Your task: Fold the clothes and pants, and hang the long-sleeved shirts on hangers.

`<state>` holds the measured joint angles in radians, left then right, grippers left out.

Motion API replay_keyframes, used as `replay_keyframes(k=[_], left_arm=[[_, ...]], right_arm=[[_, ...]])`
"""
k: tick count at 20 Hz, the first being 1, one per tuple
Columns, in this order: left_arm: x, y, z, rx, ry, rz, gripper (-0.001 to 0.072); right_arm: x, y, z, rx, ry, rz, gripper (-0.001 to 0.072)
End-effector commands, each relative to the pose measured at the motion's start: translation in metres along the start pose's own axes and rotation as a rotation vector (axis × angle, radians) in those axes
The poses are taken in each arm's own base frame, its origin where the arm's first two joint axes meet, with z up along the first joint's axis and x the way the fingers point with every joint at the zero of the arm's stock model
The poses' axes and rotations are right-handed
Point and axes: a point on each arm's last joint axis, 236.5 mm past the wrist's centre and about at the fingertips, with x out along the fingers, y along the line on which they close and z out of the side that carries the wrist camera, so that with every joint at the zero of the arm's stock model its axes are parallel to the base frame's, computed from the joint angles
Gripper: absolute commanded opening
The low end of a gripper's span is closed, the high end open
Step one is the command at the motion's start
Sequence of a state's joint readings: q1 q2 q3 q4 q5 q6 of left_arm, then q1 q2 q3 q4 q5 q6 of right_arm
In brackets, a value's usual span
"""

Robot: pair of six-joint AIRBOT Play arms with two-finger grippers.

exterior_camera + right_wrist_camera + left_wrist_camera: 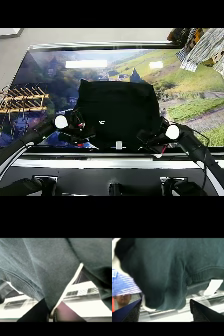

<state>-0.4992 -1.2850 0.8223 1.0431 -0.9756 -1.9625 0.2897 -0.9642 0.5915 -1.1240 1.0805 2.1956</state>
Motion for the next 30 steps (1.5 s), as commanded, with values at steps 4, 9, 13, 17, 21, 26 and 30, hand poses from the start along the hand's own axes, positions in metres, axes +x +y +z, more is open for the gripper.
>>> replay_keyframes(k=[4, 9, 13, 17, 21, 26, 30], left_arm=[[0.018, 0.001, -0.001, 0.004, 0.019, 0.014, 0.0029], [-0.017, 0.030, -0.032, 0.067, 0.124, 0.119, 0.0030], [-0.064, 0.030, -0.077, 0.124, 0.214, 0.126, 0.0029], [-0.071, -0.011, -0.044, 0.037, 0.067, -0.004, 0.0028], [-0.053, -0.045, -0.015, -0.069, 0.112, -0.153, 0.0028], [-0.031, -0.047, 0.029, -0.121, 0.110, -0.141, 0.0028], [-0.011, -0.045, 0.046, -0.150, 0.105, -0.129, 0.0029]], right_arm=[[-0.011, -0.001, -0.015, 0.027, 0.032, 0.004, 0.0031], [-0.032, -0.015, -0.047, -0.012, 0.103, -0.033, 0.0031], [-0.066, -0.023, -0.091, 0.035, 0.161, -0.010, 0.0031], [-0.066, -0.003, -0.057, 0.178, 0.014, 0.081, 0.0032], [-0.056, 0.040, 0.006, 0.414, -0.131, 0.260, 0.0031], [-0.033, 0.061, 0.062, 0.595, -0.216, 0.362, 0.0032], [-0.004, 0.047, 0.071, 0.588, -0.211, 0.275, 0.0049]])
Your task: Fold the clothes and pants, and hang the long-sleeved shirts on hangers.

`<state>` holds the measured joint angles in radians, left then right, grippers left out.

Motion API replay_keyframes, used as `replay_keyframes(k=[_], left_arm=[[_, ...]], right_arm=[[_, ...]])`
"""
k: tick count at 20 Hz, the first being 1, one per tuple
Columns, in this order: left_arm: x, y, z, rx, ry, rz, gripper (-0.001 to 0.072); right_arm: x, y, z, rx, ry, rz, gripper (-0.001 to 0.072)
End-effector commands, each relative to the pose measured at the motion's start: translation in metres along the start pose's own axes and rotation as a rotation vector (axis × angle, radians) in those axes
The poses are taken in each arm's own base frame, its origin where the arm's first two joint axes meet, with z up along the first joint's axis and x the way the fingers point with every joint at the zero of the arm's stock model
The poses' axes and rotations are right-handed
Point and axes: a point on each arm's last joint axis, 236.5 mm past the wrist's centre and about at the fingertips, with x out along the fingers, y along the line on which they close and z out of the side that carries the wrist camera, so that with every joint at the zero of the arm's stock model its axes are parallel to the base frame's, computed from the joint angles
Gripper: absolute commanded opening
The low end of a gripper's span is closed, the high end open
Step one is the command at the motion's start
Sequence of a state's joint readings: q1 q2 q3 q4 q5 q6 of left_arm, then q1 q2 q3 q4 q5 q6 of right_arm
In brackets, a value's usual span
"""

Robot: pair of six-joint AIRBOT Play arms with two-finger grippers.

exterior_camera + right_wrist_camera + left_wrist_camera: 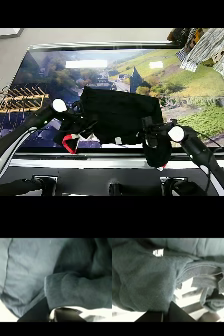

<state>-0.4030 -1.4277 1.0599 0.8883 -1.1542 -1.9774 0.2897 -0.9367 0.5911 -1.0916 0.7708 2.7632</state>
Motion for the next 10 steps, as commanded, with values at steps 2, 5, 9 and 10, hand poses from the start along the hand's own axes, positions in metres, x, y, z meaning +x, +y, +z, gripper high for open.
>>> replay_keyframes(k=[2, 5, 9, 10], left_arm=[[0.017, 0.005, 0.019, -0.033, 0.004, 0.009, 0.0045], [-0.002, 0.016, 0.035, -0.014, -0.054, 0.025, 0.0397], [-0.063, 0.038, 0.056, 0.189, -0.240, 0.143, 0.0407], [-0.080, 0.045, 0.057, 0.240, -0.293, 0.201, 0.0407]], right_arm=[[0.017, -0.003, 0.015, -0.108, -0.039, -0.022, 0.0218], [-0.009, 0.005, 0.022, -0.408, -0.096, -0.049, 0.0394], [-0.090, 0.034, 0.034, -0.855, -0.228, -0.148, 0.0426], [-0.104, 0.040, 0.028, -0.954, -0.220, -0.156, 0.0426]])
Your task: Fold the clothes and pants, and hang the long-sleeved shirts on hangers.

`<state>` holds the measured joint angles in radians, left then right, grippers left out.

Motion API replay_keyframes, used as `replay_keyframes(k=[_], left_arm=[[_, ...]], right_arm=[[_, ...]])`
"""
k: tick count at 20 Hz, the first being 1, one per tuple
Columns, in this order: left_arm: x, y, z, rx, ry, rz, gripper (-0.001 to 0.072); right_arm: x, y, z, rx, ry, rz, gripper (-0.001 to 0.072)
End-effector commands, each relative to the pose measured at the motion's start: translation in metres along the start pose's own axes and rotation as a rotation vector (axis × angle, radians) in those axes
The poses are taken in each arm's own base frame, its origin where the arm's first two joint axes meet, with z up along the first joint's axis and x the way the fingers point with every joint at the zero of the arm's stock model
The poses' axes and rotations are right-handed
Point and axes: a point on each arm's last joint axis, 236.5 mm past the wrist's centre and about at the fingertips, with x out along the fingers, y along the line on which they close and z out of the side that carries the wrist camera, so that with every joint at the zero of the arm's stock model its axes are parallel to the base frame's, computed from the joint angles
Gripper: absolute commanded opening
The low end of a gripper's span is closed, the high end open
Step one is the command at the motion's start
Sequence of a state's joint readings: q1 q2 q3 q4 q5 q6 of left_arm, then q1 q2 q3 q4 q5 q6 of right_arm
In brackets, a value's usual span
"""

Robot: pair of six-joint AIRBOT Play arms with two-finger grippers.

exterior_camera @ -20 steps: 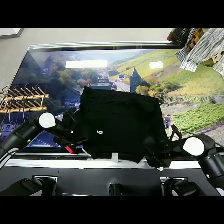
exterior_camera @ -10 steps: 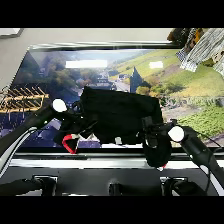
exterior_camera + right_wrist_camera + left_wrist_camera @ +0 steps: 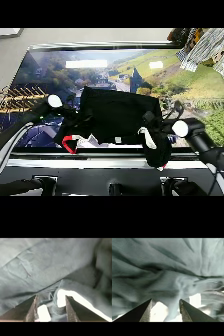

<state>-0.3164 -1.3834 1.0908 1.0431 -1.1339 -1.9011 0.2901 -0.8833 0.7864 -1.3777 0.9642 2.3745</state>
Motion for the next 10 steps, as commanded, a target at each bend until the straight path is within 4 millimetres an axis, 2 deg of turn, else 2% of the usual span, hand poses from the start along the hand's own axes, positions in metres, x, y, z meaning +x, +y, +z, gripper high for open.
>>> replay_keyframes(k=[1, 3, 5, 8, 10], left_arm=[[-0.050, 0.031, 0.019, 0.189, -0.173, 0.175, 0.0407], [-0.075, 0.032, 0.020, 0.267, -0.252, 0.233, 0.0407], [-0.083, 0.031, 0.017, 0.300, -0.280, 0.249, 0.0407], [-0.076, 0.033, 0.004, 0.319, -0.257, 0.255, 0.0407], [-0.066, 0.036, -0.005, 0.331, -0.228, 0.264, 0.0407]], right_arm=[[-0.056, 0.004, 0.009, -0.436, -0.022, -0.090, 0.0425], [-0.057, 0.009, -0.016, -0.648, 0.029, -0.123, 0.0425], [-0.048, -0.007, -0.030, -0.811, 0.050, -0.265, 0.0428], [-0.024, -0.003, -0.068, -0.959, 0.099, -0.275, 0.0467], [-0.012, -0.004, -0.088, -1.050, 0.110, -0.304, 0.0468]])
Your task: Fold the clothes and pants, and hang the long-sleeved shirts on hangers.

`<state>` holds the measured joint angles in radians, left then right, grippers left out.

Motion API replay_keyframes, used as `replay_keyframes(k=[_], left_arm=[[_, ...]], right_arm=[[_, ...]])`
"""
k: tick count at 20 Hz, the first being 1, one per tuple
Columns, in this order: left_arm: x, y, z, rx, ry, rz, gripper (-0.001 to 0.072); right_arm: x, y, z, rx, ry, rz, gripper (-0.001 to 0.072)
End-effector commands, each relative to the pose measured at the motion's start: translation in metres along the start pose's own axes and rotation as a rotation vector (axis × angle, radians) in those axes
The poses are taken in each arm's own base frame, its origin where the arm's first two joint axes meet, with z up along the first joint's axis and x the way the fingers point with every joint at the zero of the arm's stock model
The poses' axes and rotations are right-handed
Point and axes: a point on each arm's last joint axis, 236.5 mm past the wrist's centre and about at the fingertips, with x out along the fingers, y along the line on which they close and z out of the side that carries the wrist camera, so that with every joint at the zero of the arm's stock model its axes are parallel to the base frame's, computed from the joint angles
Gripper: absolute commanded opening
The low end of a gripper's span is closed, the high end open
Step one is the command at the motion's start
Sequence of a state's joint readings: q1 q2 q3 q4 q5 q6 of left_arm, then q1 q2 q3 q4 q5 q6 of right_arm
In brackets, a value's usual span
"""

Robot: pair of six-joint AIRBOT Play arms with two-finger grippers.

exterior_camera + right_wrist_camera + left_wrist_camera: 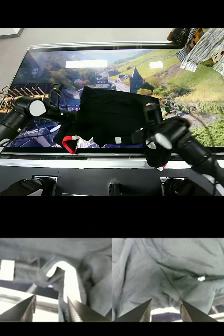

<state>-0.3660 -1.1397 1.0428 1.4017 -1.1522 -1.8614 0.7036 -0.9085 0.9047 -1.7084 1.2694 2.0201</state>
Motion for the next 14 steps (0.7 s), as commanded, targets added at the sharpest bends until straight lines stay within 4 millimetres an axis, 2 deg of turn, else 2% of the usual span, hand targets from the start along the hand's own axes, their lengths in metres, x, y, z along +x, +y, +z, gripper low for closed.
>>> replay_keyframes(k=[1, 3, 7, 11, 14], left_arm=[[0.004, 0.002, -0.013, 0.047, 0.013, 0.032, 0.0407], [0.005, 0.000, -0.016, 0.053, 0.018, 0.030, 0.0407], [0.005, -0.001, -0.016, 0.053, 0.016, 0.029, 0.0407], [0.005, -0.001, -0.016, 0.053, 0.016, 0.029, 0.0407], [0.005, -0.001, -0.016, 0.053, 0.016, 0.029, 0.0407]], right_arm=[[0.019, 0.018, -0.020, -0.187, 0.030, -0.092, 0.0480], [0.034, 0.022, -0.022, -0.191, 0.042, -0.111, 0.0495], [0.058, 0.031, -0.007, -0.220, 0.012, -0.120, 0.0494], [0.078, 0.016, -0.002, -0.279, 0.029, -0.218, 0.0491], [0.081, 0.000, 0.011, -0.261, -0.014, -0.303, 0.0485]])
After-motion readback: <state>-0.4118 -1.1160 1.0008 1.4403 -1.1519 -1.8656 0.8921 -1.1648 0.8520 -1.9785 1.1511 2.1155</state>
